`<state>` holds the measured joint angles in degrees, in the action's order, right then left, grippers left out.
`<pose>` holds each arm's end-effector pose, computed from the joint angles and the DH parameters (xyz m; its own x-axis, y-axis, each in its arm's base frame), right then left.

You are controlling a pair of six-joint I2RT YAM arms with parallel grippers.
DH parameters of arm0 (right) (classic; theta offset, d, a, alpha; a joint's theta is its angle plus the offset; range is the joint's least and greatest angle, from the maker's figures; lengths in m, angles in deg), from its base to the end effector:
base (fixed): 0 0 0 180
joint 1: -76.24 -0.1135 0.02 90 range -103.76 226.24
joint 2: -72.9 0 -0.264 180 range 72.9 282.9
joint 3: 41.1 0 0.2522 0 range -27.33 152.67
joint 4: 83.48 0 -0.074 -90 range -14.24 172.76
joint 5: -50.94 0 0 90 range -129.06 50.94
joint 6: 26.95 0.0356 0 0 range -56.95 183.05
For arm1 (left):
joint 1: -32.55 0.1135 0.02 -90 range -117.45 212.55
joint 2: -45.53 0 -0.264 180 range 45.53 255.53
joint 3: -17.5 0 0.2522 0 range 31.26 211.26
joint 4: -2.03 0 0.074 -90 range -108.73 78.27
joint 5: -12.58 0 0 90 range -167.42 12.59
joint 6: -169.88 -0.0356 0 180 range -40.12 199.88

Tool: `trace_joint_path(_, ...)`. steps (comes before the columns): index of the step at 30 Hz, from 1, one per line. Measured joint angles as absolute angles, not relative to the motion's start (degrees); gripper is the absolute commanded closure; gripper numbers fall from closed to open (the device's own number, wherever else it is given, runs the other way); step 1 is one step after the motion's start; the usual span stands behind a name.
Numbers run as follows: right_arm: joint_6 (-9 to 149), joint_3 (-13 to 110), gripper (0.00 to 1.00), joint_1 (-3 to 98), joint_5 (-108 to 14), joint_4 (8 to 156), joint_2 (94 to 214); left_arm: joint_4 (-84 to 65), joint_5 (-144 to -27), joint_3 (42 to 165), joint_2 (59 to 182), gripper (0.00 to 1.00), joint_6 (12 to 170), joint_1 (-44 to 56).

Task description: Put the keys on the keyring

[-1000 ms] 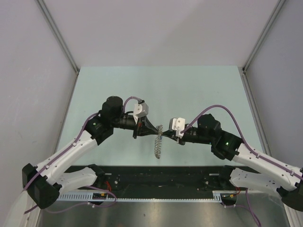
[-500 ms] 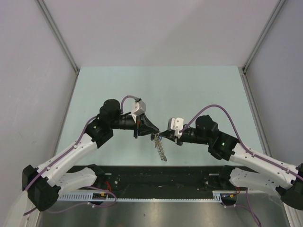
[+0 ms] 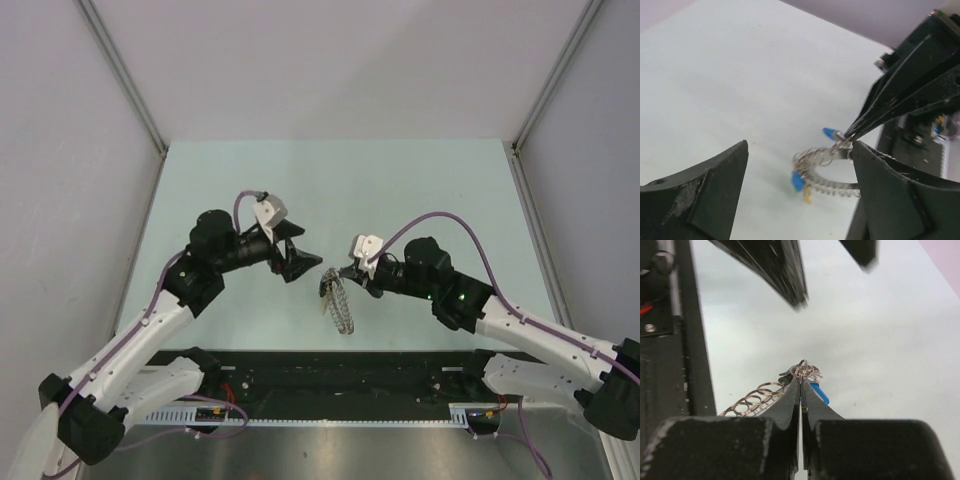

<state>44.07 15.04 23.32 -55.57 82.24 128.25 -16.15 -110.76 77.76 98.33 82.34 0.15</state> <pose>0.1289 0.1874 0.3089 0.1700 -0.2923 -0.9411 -0.9266 0.2776 -0.2536 0.1688 -0.1303 0.3372 -0.1957 0.0817 -0.9773 0.8960 0.4199 -0.1443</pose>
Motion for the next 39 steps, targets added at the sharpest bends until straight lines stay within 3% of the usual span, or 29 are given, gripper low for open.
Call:
trace_joint_path(1, 44.5, 15.5, 1.00, 24.1, -54.8, 81.8, 128.8, -16.8, -109.8, 77.8, 97.7, 0.10, 82.4, 1.4)
trace_joint_path(2, 45.1, 16.1, 1.00, 25.2, -53.9, 81.3, 129.7, -17.6, -108.4, 77.8, 96.9, 0.00, 82.5, 3.1)
trace_joint_path(9, 50.8, 23.4, 1.00, 35.5, -49.5, 80.1, 139.2, -22.1, -95.6, 76.5, 88.7, 0.00, 81.9, 14.1)
trace_joint_path(17, 54.7, 33.5, 1.00, 42.0, -47.2, 85.2, 155.4, -25.3, -79.9, 69.7, 78.6, 0.00, 79.6, 14.9)
trace_joint_path(25, 57.4, 33.9, 1.00, 45.0, -48.0, 86.4, 161.8, -25.1, -69.8, 67.2, 72.1, 0.00, 77.8, 15.0)
trace_joint_path(37, 65.4, 15.8, 0.94, 45.4, -50.4, 87.4, 152.5, -24.8, -65.0, 67.2, 71.6, 0.00, 78.4, 15.0)
trace_joint_path(39, 67.2, 12.6, 0.86, 45.5, -50.4, 87.6, 151.0, -24.8, -64.9, 67.2, 71.3, 0.00, 78.4, 15.0)
